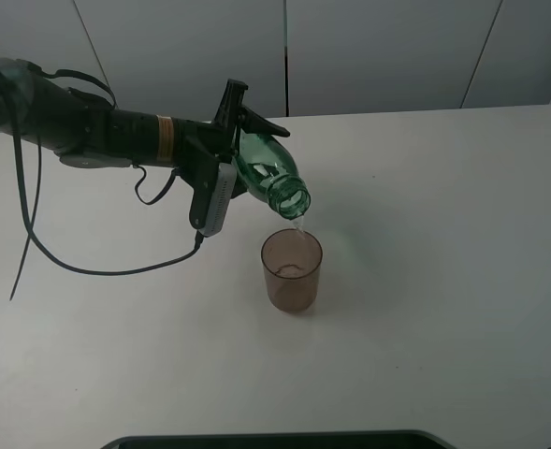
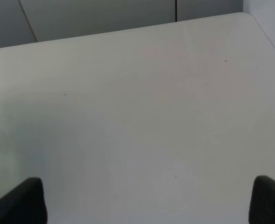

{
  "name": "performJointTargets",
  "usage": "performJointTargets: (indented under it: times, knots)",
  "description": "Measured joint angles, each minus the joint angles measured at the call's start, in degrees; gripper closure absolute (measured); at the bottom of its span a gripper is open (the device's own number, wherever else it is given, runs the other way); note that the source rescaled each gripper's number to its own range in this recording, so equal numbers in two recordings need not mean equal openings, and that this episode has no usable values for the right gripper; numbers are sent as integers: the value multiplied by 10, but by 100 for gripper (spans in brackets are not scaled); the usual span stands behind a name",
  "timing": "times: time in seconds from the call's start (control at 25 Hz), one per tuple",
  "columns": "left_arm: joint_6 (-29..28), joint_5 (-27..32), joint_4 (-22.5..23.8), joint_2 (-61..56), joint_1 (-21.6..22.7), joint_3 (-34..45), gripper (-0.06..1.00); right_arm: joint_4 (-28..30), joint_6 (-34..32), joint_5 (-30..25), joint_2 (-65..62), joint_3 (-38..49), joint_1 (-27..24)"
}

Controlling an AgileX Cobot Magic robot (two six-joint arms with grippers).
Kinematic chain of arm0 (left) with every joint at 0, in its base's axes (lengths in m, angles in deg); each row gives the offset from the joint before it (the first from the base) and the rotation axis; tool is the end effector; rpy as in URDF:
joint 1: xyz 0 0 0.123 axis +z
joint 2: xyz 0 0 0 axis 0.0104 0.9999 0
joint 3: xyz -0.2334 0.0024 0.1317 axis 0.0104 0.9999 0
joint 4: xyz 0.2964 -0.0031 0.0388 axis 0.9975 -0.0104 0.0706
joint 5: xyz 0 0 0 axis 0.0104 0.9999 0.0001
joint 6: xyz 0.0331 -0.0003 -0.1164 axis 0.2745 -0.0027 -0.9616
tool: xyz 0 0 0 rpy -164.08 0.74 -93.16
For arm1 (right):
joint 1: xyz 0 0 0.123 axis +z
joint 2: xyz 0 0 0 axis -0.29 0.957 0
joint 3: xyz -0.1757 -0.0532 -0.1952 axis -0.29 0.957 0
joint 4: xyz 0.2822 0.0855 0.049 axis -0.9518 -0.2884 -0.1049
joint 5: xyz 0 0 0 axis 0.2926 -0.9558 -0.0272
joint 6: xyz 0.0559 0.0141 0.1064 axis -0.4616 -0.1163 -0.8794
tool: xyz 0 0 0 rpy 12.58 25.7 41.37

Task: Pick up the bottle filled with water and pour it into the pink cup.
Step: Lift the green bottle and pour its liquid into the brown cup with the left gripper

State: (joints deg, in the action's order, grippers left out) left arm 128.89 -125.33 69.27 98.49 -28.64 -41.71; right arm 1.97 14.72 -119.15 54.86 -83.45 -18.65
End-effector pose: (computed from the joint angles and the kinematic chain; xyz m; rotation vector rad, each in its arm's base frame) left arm 0.3385 -0.2846 0.0612 1.9235 0.3981 0.0245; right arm 0.0760 -0.0031 0.2863 0.1481 2.0710 0.0403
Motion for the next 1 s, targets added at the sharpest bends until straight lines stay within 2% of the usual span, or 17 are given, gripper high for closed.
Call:
performJointTargets:
  times: [1.0]
  knots:
    - [20,17,-2,0,-2,0,94,0,0,0,0,0,0]
